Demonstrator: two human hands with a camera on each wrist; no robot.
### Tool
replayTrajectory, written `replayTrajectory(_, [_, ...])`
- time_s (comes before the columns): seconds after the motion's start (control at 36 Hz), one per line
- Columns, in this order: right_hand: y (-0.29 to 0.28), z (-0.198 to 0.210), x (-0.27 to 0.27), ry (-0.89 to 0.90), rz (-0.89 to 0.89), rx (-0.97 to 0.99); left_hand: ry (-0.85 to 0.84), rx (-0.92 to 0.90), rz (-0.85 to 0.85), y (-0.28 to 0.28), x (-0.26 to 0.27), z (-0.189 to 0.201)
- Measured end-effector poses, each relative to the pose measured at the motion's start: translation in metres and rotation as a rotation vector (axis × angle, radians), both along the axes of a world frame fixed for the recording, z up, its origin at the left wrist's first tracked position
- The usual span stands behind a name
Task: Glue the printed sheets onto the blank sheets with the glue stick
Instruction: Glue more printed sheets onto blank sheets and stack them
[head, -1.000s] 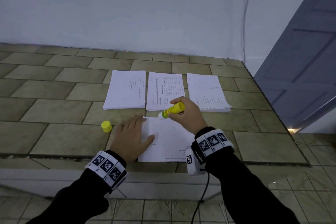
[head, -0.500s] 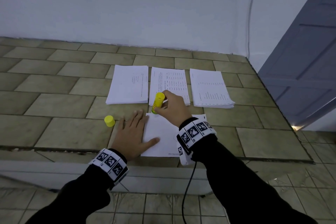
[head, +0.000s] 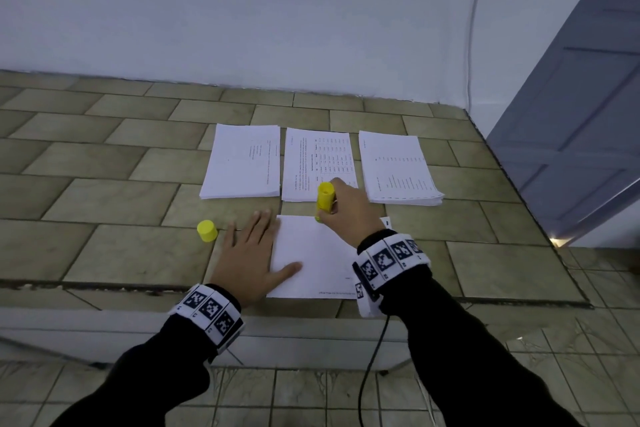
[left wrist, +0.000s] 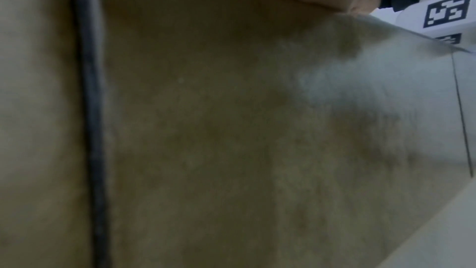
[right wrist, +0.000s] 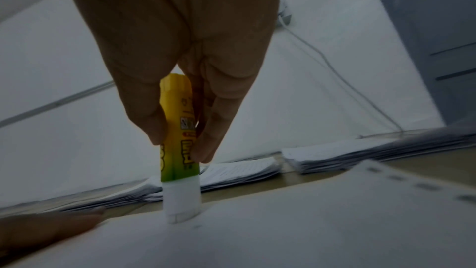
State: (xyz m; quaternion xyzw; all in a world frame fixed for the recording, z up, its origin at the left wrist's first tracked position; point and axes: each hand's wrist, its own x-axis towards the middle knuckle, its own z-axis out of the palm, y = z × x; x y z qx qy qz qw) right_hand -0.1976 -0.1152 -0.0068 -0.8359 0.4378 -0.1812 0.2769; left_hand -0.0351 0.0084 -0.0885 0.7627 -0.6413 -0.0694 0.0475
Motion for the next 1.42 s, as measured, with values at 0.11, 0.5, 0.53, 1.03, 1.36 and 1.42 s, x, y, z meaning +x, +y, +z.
replayTrajectory(0.11, [-0.009, 0.000, -0.041, -0.040, -0.099, 0.000, -0.034, 0.023, 0.004, 0.000, -0.001, 0.000])
replayTrajectory(0.5, [0.004, -0.003, -0.059, -0.240, -0.105, 0.015, -0.056, 0.046, 0.006, -0.001, -0.001, -0.001])
replayTrajectory(0.53, [0.009, -0.004, -0.050, -0.246, -0.040, 0.028, -0.052, 0.040, 0.004, -0.002, -0.001, -0.001])
replayTrajectory(1.03, [0.040, -0.006, 0.015, 0.006, 0.254, -0.054, -0.033, 0.003, -0.008, -0.001, 0.000, -0.002])
replayTrajectory(1.36, [0.005, -0.010, -0.093, -0.063, -0.046, -0.067, -0.052, 0.040, -0.003, -0.002, 0.001, -0.002])
replayTrajectory(1.42, [0.001, -0.013, -0.104, -0.061, -0.078, -0.085, -0.042, 0.027, -0.006, -0.002, 0.001, -0.003])
